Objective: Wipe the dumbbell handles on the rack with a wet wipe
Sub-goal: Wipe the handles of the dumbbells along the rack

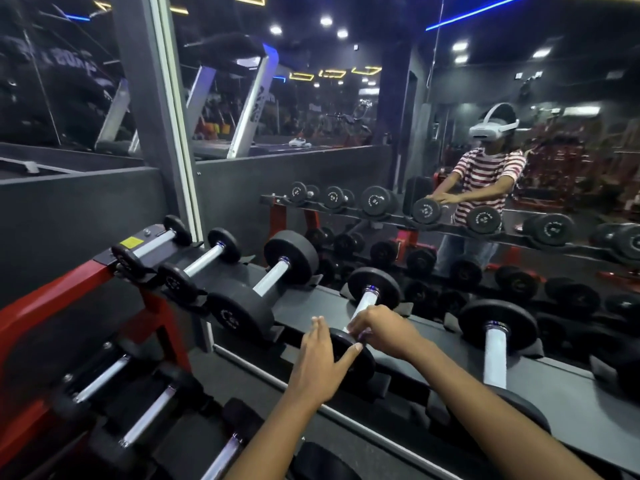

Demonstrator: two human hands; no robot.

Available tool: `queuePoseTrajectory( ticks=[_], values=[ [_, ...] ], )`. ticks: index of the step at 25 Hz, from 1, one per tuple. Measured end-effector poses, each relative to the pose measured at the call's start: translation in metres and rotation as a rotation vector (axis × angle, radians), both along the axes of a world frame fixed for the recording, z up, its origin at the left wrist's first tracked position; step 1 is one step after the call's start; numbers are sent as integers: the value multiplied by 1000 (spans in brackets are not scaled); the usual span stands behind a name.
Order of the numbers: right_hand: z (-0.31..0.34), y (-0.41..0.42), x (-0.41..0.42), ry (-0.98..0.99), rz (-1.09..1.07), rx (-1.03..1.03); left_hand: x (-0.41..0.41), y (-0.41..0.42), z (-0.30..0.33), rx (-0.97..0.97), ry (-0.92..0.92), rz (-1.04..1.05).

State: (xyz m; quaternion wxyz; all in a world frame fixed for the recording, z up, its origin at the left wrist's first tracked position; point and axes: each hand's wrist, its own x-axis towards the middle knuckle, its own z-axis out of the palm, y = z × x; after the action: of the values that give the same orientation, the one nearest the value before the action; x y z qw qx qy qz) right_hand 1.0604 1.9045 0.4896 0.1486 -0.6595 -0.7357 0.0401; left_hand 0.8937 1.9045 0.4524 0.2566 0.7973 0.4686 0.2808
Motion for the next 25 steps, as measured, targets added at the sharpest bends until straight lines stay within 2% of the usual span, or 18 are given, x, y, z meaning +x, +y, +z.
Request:
queuePoseTrajectory(
  ticks=[4,9,12,17,20,25],
  values=[
    [-9,13,20,-4,11,18,3,1,-11,51,-65,28],
    [-6,43,49,45,-212,120,3,2,-13,67,-49,26],
    [-7,50,52,101,-244,172,2,4,-14,60,-56,11],
    [-11,28,29,101,-48,144,3,4,-15,75,-48,20],
    [-9,10,13,3,114,43,3,3,-14,77,-37,19],
    [3,18,1,-117,169,-56,3,4,-13,91,-37,27]
  ],
)
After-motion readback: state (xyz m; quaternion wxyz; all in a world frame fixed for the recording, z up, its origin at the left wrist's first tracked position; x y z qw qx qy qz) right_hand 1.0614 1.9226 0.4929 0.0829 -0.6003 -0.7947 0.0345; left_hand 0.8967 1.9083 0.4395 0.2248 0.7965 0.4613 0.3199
